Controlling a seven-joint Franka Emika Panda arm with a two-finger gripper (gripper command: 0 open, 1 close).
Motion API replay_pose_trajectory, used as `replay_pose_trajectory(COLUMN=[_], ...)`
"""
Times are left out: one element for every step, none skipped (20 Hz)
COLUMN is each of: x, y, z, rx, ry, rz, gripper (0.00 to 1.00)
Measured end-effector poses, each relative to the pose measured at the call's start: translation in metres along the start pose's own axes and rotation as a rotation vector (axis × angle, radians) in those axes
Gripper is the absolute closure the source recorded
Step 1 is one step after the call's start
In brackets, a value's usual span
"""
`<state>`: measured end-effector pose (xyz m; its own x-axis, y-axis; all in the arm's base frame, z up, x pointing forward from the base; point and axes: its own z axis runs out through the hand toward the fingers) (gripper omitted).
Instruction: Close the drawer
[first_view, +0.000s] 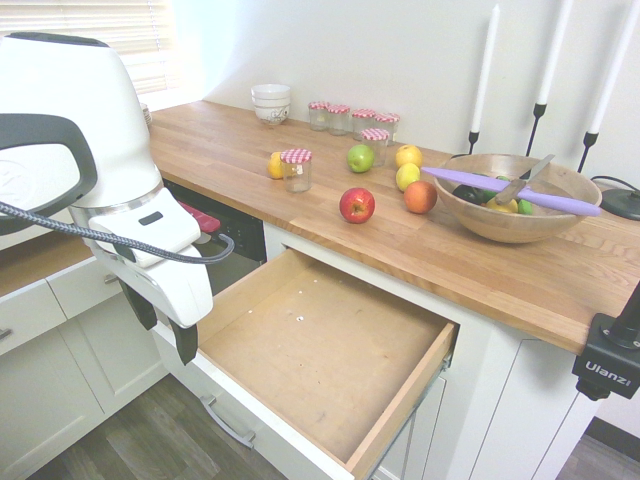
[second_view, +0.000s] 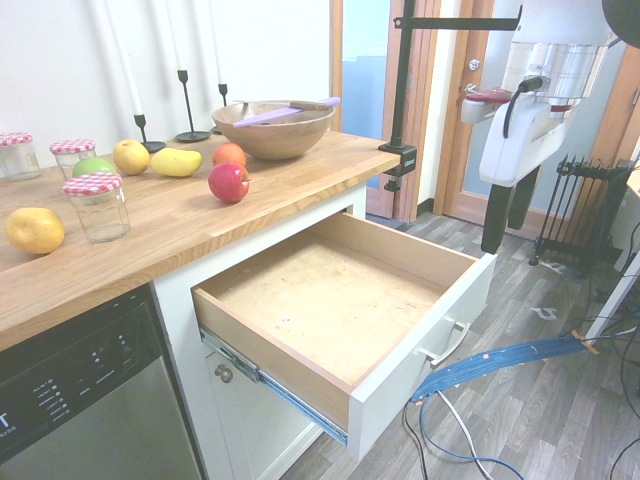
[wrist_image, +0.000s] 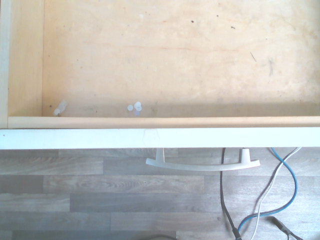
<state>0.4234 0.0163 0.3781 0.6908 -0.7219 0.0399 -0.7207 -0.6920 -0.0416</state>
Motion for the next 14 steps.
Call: replay_pose_trajectory(x=[0.0,-0.001,-0.001,-0.002,-0.002,-0.002,-0.003,-0.004,-0.004,-0.005,-0.006,-0.007,-0.009,-0.01], y=[0.0,0.001,0.002,0.002,0.003,0.004,0.004,0.005,0.006,0.008,0.009,0.01,0.012,0.014], z=[0.0,0.002,0.004,0.007,0.011,0.016,0.021,0.027,0.033,0.039,0.045,0.051,0.057,0.065], rx=[0.0,-0.003,-0.006,-0.01,-0.012,-0.015,-0.017,-0.021,-0.024,-0.026,-0.029,-0.031,-0.03,-0.03], ry=[0.0,-0.002,-0.004,-0.006,-0.009,-0.012,-0.015,-0.019,-0.024,-0.029,-0.033,-0.035,-0.037,-0.04], rz=[0.0,0.0,-0.001,-0.002,-0.001,-0.001,0.0,0.0,0.002,0.004,0.005,0.005,0.007,0.009], gripper=[0.0,0.0,0.0,0.0,0.0,0.0,0.0,0.0,0.0,0.0,0.0,0.0,0.0,0.0])
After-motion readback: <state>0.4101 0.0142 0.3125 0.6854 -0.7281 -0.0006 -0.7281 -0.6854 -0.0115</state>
